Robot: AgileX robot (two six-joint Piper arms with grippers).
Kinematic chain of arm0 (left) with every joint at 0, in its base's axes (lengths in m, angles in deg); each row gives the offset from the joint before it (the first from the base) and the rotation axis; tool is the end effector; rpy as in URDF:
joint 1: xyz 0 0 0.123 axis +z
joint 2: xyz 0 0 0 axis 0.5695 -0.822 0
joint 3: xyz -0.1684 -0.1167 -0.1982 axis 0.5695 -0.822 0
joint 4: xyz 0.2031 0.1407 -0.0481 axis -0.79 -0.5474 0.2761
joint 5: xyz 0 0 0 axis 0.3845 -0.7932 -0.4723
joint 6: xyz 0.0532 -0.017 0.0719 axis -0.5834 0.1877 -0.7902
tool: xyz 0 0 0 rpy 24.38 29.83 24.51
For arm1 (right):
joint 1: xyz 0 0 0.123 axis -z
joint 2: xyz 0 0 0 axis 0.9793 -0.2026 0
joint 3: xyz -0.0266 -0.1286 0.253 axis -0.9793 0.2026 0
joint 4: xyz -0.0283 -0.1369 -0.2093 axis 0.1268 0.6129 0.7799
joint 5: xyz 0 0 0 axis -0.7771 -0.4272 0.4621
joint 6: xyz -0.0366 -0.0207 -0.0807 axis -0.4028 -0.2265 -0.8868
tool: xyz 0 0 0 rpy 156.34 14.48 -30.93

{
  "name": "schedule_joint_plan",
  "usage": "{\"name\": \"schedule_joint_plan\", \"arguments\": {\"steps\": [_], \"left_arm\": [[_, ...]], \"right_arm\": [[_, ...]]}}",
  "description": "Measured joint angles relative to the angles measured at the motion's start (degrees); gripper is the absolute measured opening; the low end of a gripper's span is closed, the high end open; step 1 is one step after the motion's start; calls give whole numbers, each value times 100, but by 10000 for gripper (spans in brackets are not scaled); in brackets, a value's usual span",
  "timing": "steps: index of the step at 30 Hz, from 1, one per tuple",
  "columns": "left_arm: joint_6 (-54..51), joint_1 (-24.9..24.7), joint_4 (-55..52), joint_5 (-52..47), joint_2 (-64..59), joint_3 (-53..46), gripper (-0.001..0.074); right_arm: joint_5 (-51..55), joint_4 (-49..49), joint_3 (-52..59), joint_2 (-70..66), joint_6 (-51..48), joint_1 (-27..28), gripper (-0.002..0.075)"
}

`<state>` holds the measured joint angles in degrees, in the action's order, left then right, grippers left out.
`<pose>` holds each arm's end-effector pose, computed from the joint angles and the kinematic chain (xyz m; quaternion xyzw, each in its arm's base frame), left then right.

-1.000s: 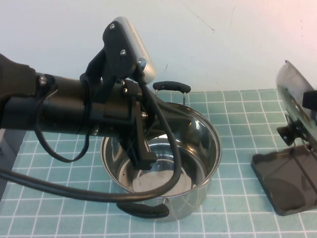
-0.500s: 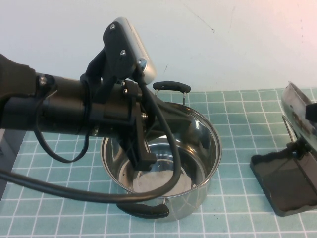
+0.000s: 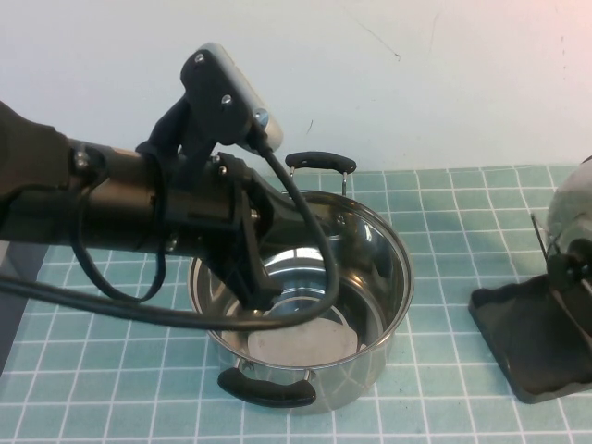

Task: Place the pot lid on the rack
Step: Place the pot lid on the pot rack

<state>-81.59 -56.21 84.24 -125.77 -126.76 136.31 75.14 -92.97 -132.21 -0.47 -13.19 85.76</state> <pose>0.2384 -0.1494 0.3558 0.4360 0.7409 -0.2640 0.4374 0.1890 0.0231 0.3686 -0.1590 0.8446 0.1596 0.4857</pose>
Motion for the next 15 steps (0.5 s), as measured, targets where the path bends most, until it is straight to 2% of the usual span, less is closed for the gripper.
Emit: {"name": "schedule_joint_plan", "arguments": {"steps": [7,11,15], "left_arm": [[970,0,-1072,286,572,-103,1],[1669,0,-1645,1038,1350,-818,1],[2137,0,-1735,2176,2243,-1901,1]], "right_arm": [[-67,1227,0,1151,857,0,218],[-361,1492,25,2093,1026,0,190],[-770,1555,379,3184,1014,0,111]]}}
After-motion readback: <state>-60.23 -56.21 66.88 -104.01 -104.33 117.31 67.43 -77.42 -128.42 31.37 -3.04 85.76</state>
